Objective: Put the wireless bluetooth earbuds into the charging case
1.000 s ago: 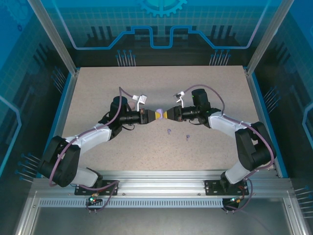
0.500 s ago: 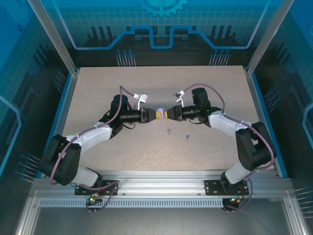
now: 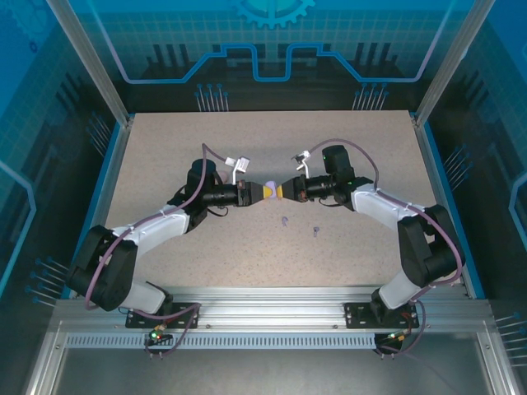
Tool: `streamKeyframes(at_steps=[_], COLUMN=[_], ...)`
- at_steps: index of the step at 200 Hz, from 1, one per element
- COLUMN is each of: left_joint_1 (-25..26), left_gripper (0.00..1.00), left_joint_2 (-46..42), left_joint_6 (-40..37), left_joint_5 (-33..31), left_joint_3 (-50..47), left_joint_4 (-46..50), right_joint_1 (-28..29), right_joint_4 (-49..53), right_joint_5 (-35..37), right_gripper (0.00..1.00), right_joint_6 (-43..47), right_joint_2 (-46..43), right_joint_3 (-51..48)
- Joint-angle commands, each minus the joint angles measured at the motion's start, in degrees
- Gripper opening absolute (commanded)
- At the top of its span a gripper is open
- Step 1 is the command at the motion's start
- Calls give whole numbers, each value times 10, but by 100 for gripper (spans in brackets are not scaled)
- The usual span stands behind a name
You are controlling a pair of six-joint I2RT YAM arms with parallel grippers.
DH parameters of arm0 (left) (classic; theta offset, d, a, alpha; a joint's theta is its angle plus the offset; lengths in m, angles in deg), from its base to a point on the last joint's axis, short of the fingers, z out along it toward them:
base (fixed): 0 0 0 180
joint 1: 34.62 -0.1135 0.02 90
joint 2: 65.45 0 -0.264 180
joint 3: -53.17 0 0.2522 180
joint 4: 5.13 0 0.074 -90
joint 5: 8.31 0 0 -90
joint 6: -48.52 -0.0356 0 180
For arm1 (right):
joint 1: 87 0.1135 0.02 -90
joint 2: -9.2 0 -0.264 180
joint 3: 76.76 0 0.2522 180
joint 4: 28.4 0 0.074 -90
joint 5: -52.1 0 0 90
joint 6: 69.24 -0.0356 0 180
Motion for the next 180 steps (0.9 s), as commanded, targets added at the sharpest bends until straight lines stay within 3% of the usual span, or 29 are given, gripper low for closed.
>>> streamKeyframes(at_steps=[1,22,47,78,134,180], left_joint_1=[13,10,-12,-56,-83,-83], left_gripper=[23,48,69,87,90,77], left_joint_2=[-3,-10,-17,-26,84,208], left_joint_6=[-15,-33,-59,-123,-349,-488], left_joint_5=[3,-32,-33,-8,85,119], left_joint_3=[22,28,52,109,315,483], left_joint_4=[-13,15,63,168,506,720], right_joint_1=[5,6,0,-9,-29,-27], right_joint_4=[60,123,184,260,452,537], right_joint_5=[57,110,139,149,177,193], right_gripper=[0,0,0,0,0,0], right_joint_6=[14,28,54,123,345,444], right_joint_2=[-19,-23,-6,27,107,153], right_joint_3=[32,56,96,166,363,456])
